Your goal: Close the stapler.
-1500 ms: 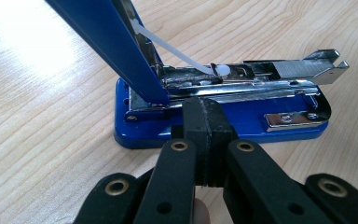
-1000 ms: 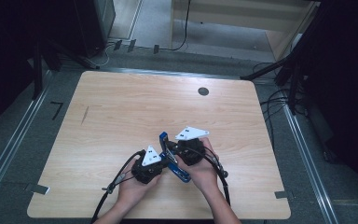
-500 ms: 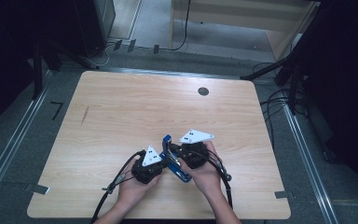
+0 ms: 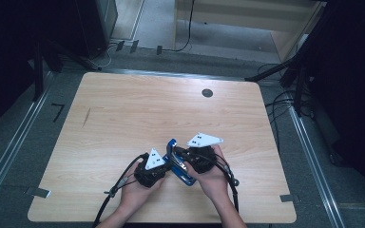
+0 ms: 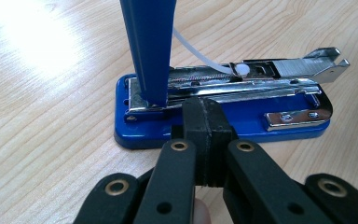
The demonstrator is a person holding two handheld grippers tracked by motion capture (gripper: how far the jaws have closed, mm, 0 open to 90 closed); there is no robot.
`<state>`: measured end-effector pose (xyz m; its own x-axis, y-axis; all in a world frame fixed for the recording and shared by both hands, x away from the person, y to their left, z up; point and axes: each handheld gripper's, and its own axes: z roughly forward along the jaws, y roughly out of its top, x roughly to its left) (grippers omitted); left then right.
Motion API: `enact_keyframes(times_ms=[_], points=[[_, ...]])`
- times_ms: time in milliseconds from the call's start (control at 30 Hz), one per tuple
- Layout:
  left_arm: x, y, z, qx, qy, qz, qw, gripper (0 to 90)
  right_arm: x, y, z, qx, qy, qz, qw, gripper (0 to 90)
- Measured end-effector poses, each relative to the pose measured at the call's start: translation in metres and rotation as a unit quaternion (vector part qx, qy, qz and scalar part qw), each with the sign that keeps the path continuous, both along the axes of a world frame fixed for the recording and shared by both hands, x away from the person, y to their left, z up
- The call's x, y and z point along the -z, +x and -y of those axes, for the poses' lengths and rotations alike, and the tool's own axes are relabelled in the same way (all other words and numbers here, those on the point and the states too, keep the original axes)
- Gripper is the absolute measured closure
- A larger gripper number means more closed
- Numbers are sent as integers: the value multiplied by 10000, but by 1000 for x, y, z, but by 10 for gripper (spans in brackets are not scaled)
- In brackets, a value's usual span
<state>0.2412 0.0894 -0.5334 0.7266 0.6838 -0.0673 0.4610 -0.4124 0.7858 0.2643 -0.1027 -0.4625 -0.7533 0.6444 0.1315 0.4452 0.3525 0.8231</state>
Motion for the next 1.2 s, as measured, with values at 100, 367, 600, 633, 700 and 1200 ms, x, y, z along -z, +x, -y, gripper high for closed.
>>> enact_keyframes(times_ms=[100,367,600,633,700,1200], points=[[0,0,0,5,1,2,10000,900,0,0,1,5,11,-4,10000,900],[0,0,0,-4,-13,0,10000,900,-3,-1,2,46,43,40,10000,900],[0,0,0,-3,-11,-1,10000,900,-11,3,6,175,55,101,9998,900],[0,0,0,-1,-11,-1,10000,900,-12,3,7,198,72,100,9997,900],[0,0,0,5,1,0,10000,900,-14,5,7,226,71,96,9997,900],[0,1,0,-3,-9,-7,10000,900,-37,19,-11,346,4,294,9990,900]])
